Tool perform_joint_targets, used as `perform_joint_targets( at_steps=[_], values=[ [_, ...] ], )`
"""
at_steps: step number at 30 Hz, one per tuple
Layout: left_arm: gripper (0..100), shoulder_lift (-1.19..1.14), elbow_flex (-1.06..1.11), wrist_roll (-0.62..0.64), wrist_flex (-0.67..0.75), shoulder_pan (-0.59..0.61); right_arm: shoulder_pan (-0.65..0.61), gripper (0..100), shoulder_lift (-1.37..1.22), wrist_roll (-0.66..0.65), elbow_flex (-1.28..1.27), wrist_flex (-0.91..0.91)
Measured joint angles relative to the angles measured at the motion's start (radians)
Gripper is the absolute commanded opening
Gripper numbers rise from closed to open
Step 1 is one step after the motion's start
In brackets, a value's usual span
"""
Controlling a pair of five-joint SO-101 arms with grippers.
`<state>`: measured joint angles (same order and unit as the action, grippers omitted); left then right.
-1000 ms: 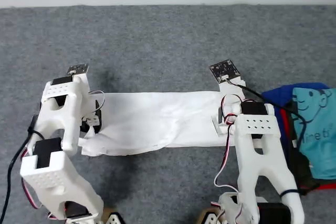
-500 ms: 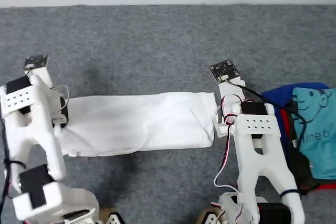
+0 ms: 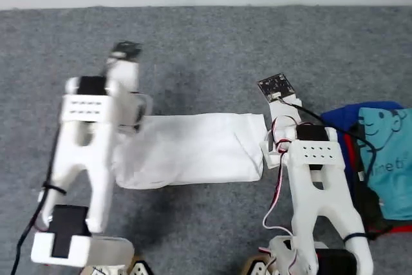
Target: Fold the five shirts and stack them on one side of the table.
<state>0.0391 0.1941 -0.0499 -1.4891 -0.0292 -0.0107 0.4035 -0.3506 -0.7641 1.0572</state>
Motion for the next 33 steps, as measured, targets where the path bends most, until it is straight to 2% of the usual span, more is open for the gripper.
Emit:
perform_joint_targets(
  at_steps=[8,15,18,25,33],
  values=[
    [1,0.0,-0.009,0.002,0.0,-0.275,0.307,19.9,0.141,0.0,0.121,0.114],
    [1,-0.087,-0.032,0.002,0.12,-0.459,0.419,19.8,0.219,0.0,0.132,0.196],
    [1,-0.181,-0.132,0.002,0.124,-0.506,0.451,19.8,0.27,0.0,0.132,0.213],
    [1,-0.43,-0.491,0.002,0.017,-0.58,0.477,19.8,0.299,0.0,0.132,0.219],
    [1,-0.733,-0.888,-0.002,-0.167,-0.654,0.477,19.8,0.299,0.0,0.132,0.219]
  ],
)
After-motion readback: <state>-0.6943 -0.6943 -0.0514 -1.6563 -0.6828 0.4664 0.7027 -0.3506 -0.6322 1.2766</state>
